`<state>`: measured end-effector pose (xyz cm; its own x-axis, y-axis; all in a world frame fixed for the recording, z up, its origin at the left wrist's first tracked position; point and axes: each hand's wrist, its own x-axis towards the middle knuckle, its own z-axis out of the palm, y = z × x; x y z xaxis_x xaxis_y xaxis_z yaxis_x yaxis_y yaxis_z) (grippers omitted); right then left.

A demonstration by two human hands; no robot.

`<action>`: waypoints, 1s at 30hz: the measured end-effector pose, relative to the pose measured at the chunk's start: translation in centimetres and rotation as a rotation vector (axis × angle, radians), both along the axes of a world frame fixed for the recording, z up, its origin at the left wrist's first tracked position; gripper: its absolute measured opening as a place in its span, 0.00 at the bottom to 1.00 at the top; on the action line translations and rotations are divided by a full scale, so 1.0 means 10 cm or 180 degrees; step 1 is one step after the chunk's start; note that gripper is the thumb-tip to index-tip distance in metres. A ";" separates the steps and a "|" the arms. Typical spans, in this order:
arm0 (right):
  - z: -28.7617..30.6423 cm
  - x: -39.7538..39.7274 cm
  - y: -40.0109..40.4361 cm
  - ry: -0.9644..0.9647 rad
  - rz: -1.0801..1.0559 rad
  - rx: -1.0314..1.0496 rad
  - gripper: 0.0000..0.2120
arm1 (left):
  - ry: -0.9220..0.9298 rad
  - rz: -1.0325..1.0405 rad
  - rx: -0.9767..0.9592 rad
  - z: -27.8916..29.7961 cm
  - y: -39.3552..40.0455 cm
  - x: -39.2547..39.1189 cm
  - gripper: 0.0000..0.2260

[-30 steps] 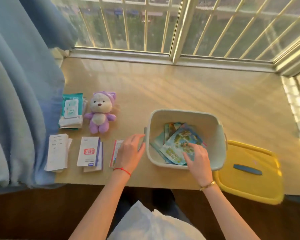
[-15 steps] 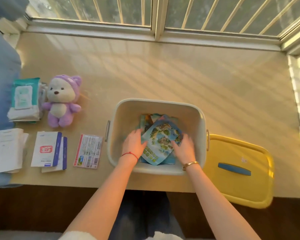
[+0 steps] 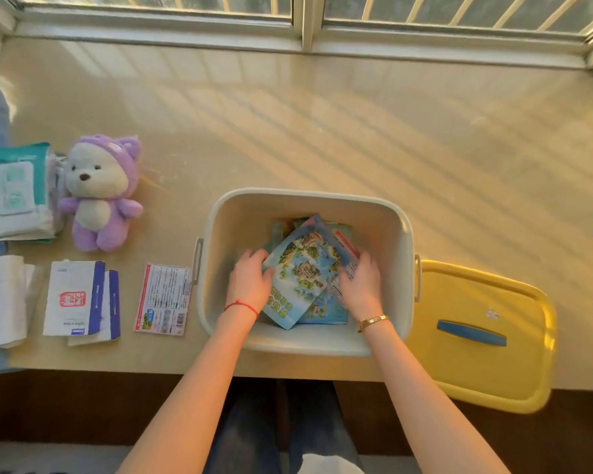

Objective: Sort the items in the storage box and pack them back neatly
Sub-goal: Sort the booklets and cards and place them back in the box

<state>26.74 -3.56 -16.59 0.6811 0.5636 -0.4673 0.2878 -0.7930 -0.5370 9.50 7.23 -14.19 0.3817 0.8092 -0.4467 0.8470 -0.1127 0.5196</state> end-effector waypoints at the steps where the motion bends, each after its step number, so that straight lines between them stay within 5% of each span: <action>1: -0.02 0.02 0.01 -0.0054 0.0059 -0.0054 0.21 | -0.0075 0.0051 0.0092 0.05 0.02 -0.05 0.05; 11: -0.17 0.05 0.17 -0.1023 0.0927 -0.0808 0.31 | -0.0708 0.0511 -0.0091 0.37 -0.08 -0.35 0.11; 16: -0.13 0.09 0.15 -0.1137 0.0813 -0.0964 0.21 | -0.0923 0.0727 0.0186 0.57 -0.13 -0.44 0.14; 22: 0.41 0.03 0.09 -0.0402 0.0486 -0.0058 0.07 | -0.1171 0.1287 0.0143 0.90 -0.15 -0.70 0.16; 30: 1.31 -0.56 0.20 0.0053 0.0085 0.1290 0.04 | -0.1387 0.1868 0.0389 1.38 -0.04 -1.36 0.14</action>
